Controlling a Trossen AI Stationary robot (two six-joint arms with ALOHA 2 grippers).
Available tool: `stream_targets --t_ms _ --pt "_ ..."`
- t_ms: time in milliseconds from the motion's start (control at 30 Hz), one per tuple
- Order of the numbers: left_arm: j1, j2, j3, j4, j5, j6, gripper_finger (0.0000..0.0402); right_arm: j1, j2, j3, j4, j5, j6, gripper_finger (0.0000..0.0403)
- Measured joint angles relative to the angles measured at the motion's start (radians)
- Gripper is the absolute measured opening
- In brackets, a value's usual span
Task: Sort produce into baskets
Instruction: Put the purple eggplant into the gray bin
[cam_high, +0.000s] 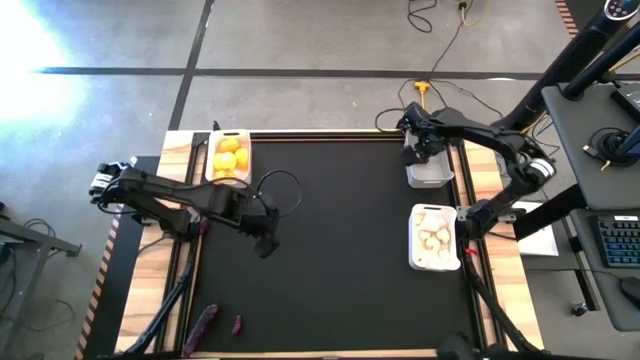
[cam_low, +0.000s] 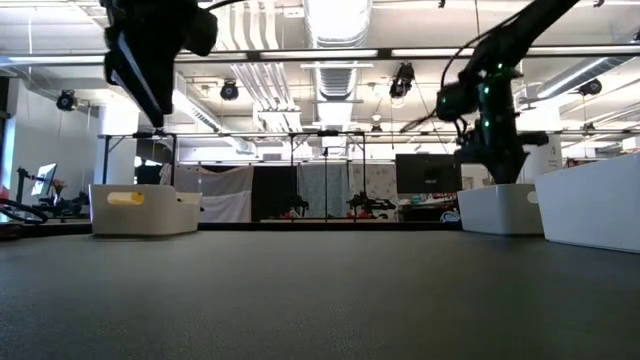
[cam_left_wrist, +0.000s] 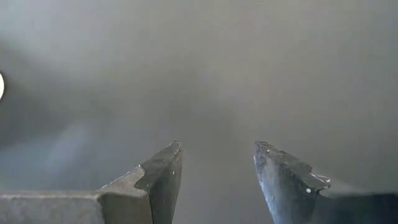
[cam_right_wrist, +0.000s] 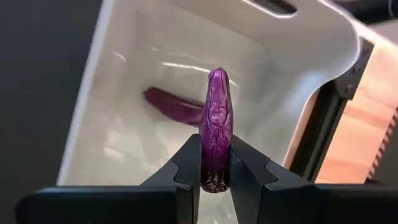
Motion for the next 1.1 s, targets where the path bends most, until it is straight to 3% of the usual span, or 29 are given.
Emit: stream_targets --t_ms 267,567,733,833,1000,1100 --pt "-0.089 0.0 0.0 -0.075 -0.009 -0.102 0.0188 -0.015 0.158 0.0 0.039 0.036 0.122 0.0063" --pt "-0.11 0.0 0.0 -0.142 -0.053 -0.119 0.0236 -0.02 0.181 0.007 0.047 0.048 0.133 0.0156" --pt "-0.094 0.0 0.0 -0.299 -0.064 -0.104 0.0247 0.002 0.046 0.019 0.044 0.047 0.061 0.0199" --pt "-0.033 0.0 -0.007 -0.403 0.008 -0.097 0.0248 0.054 -0.086 0.019 0.045 0.023 0.056 0.0215" --pt "0.101 0.0 -0.076 -0.444 0.162 0.042 0.0248 0.217 -0.317 0.017 0.093 -0.045 0.087 0.0229" --pt "0.18 0.023 -0.128 -0.439 0.179 0.147 0.0248 0.341 -0.426 0.017 0.139 -0.047 0.124 0.0232"
